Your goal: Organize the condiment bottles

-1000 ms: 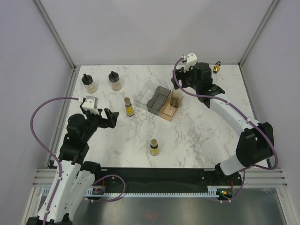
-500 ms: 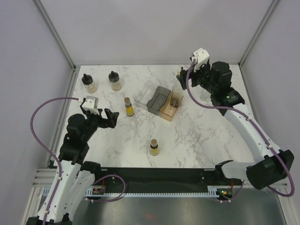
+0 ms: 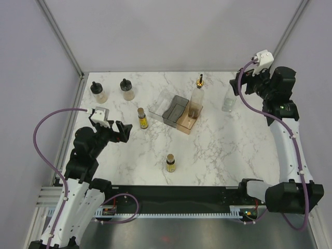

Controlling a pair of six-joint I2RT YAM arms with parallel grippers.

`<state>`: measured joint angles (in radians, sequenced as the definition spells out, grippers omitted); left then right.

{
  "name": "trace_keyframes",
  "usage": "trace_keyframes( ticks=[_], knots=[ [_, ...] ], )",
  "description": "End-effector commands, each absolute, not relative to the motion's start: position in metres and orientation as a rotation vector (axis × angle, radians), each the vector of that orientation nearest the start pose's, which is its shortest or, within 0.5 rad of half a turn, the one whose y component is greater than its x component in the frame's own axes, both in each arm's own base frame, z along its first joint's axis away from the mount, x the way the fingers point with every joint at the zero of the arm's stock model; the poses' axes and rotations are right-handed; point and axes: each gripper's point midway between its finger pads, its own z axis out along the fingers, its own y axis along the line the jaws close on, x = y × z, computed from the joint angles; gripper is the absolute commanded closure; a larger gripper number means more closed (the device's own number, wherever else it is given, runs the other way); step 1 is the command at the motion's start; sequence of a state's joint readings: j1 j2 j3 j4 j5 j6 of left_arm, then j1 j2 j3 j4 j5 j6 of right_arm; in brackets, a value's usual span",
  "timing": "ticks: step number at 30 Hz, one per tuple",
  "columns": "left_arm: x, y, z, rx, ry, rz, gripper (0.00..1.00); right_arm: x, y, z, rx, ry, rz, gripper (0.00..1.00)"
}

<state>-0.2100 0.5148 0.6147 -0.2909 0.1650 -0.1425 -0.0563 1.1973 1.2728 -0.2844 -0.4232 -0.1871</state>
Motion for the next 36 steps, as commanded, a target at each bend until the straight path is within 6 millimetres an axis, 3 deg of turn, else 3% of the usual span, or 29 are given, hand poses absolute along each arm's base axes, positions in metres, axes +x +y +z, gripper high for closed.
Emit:
trace_keyframes(
  ticks=[1,9,20,29,34,36],
  knots=[
    [0.248,-0.090,0.241,0.212,1.751,-0.394,0.00,0.396,0.029,0.343,-0.331,1.742,0.254,0.07],
    [0.248,-0.091,0.243,0.217,1.746,-0.395,0.00,0.432,-0.007,0.315,-0.206,1.807,0.238,0.11],
    [0.248,-0.092,0.241,0.220,1.754,-0.394,0.00,0.484,-0.006,0.287,-0.191,1.845,0.331,0.18],
    [0.249,-0.092,0.239,0.221,1.759,-0.393,0.00,0.503,0.003,0.273,-0.241,1.848,0.331,0.22],
    [0.249,-0.091,0.239,0.220,1.760,-0.392,0.00,0.504,0.008,0.265,-0.252,1.863,0.322,0.35],
    [0.249,-0.092,0.239,0.221,1.759,-0.393,0.00,0.504,0.007,0.262,-0.259,1.872,0.312,0.52]
  ],
)
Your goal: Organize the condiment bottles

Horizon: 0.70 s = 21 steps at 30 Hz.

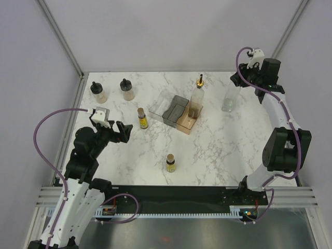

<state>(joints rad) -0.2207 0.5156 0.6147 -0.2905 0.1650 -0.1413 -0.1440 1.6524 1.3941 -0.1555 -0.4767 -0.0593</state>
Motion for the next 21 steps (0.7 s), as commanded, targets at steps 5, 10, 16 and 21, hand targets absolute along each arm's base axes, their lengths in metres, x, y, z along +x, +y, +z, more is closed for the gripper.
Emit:
trace_keyframes(
  ticks=[5,10,16,21],
  knots=[
    [0.249,-0.092,0.239,0.223,1.759,-0.394,0.00,0.495,0.006,0.263,-0.298,1.870,0.278,1.00],
    [0.248,-0.093,0.239,0.225,1.758,-0.397,0.00,0.473,0.011,0.279,-0.375,1.837,0.259,1.00],
    [0.248,-0.093,0.239,0.228,1.759,-0.399,0.00,0.434,0.026,0.309,-0.432,1.782,0.289,1.00],
    [0.248,-0.093,0.239,0.228,1.759,-0.399,0.00,0.405,0.053,0.308,-0.487,1.782,0.356,1.00]
  ],
)
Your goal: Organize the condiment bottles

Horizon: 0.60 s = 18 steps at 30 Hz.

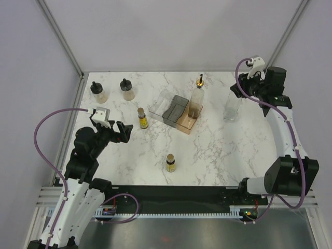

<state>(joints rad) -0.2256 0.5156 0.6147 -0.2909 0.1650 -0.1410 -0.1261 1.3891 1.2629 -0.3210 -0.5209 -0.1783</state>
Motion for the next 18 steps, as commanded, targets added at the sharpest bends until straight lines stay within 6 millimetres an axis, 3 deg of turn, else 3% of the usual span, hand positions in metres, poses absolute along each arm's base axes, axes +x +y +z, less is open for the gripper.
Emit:
trace_keyframes(
  ticks=[1,7,8,11,18],
  knots=[
    [0.248,-0.093,0.239,0.228,1.759,-0.399,0.00,0.398,0.057,0.314,-0.500,1.766,0.360,1.00],
    [0.249,-0.094,0.238,0.229,1.762,-0.400,0.00,0.367,0.095,0.320,-0.582,1.750,0.433,1.00],
    [0.249,-0.093,0.238,0.228,1.762,-0.399,0.00,0.358,0.113,0.319,-0.628,1.748,0.467,1.00],
    [0.249,-0.094,0.238,0.228,1.765,-0.399,0.00,0.348,0.135,0.324,-0.679,1.737,0.507,1.00],
    [0.249,-0.094,0.236,0.228,1.771,-0.399,0.00,0.341,0.173,0.344,-0.763,1.696,0.580,1.00]
  ],
)
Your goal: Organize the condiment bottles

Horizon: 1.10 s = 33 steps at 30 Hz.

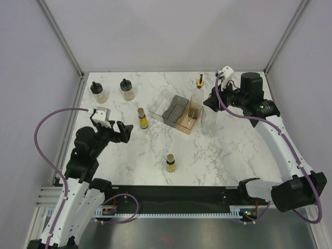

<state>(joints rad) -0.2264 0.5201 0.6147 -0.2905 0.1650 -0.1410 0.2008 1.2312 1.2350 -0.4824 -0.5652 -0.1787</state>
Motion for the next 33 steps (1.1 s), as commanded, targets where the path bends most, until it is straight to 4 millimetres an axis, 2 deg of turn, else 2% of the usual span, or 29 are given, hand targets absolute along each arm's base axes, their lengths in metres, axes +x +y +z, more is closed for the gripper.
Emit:
trace_keyframes(
  ticks=[1,6,15,20,25,33],
  knots=[
    [0.250,-0.093,0.236,0.229,1.769,-0.395,0.00,0.341,0.177,0.354,-0.769,1.675,0.585,1.00],
    [0.250,-0.093,0.237,0.227,1.768,-0.395,0.00,0.342,0.204,0.374,-0.811,1.630,0.613,1.00],
    [0.250,-0.093,0.236,0.228,1.770,-0.394,0.00,0.355,0.240,0.375,-0.957,1.565,0.649,1.00],
    [0.250,-0.093,0.236,0.226,1.771,-0.391,0.00,0.367,0.253,0.361,-1.055,1.531,0.670,1.00],
    [0.250,-0.093,0.235,0.227,1.774,-0.392,0.00,0.370,0.262,0.352,-1.121,1.501,0.704,1.00],
    [0.250,-0.093,0.235,0.228,1.774,-0.394,0.00,0.368,0.266,0.317,-1.206,1.525,0.735,1.00]
  ],
)
